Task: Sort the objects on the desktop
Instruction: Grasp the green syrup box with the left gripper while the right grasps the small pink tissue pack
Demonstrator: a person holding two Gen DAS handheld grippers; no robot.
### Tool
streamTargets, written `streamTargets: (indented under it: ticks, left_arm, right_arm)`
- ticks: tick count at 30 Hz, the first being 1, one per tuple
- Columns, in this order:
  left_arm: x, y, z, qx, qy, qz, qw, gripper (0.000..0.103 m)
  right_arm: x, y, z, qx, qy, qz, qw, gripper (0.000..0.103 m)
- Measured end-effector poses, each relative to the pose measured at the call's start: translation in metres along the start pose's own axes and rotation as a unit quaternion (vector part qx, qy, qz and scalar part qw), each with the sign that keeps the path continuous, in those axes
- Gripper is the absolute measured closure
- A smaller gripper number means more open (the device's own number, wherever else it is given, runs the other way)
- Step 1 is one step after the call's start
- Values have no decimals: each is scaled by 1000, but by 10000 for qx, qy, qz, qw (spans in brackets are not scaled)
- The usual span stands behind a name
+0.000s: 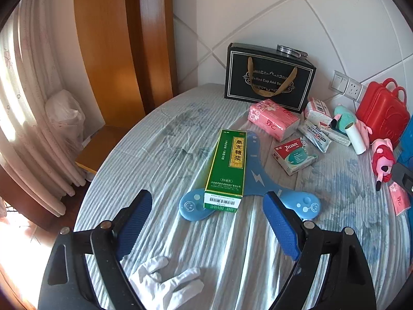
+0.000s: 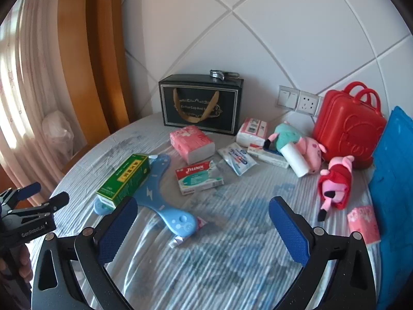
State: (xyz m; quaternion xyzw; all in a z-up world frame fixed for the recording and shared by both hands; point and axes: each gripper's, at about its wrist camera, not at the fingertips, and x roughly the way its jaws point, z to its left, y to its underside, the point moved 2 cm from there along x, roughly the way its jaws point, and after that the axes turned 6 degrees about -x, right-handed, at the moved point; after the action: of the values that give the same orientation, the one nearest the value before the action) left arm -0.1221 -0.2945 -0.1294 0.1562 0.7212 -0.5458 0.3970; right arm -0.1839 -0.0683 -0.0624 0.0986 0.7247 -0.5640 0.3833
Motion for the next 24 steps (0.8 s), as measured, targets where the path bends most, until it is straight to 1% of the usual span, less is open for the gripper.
streamTargets:
  ticks: [5,8,11,12,13,14,15,16,18,19,21,24]
  left_arm:
    - [71,-17,-11,109,53,384,9992,15]
    - [110,-21,-16,163,39,638,9978,15]
    - [145,-22,-15,148,-30,906,9958,15]
    - [155,-22,-14,102,-18,1023,9947,23]
    - [162,-23,-12,21,34,1089,9940,42]
    - [168,-25,-11,-75,86,1112,9937,43]
    - [172,-29,-11,-168,137,1065,9941,46]
    - [175,-34,-14,-188,110,961,9951,47]
    - [183,-48,-22,-106,-84,723,9973,47]
    - [187,-55,-27,-98,-116,643,9978,47]
    - [197,-68,-37,-86,-87,555,9984,47]
    - [214,-79,-49,-36,-105,530,9985,47]
  right_arm:
    - [64,-9,-7,61,84,348,9993,0]
    - [105,-10,-10,116,81,588,9982,0]
    - [139,-14,-14,139,72,717,9973,0]
    - [149,-15,-15,131,59,749,9971,0]
    - [158,-17,-15,119,44,775,9969,0]
    - [167,-19,-15,96,24,787,9968,0]
    - [174,-21,-15,61,2,783,9969,0]
    - [182,-23,-15,28,-22,775,9970,0]
    - [198,-28,-15,-27,-107,792,9968,0]
    - [207,-32,-15,-49,-180,792,9967,0]
    - [223,-40,-13,-129,-305,747,9967,0]
    - [250,-53,-10,-339,-489,705,9957,0]
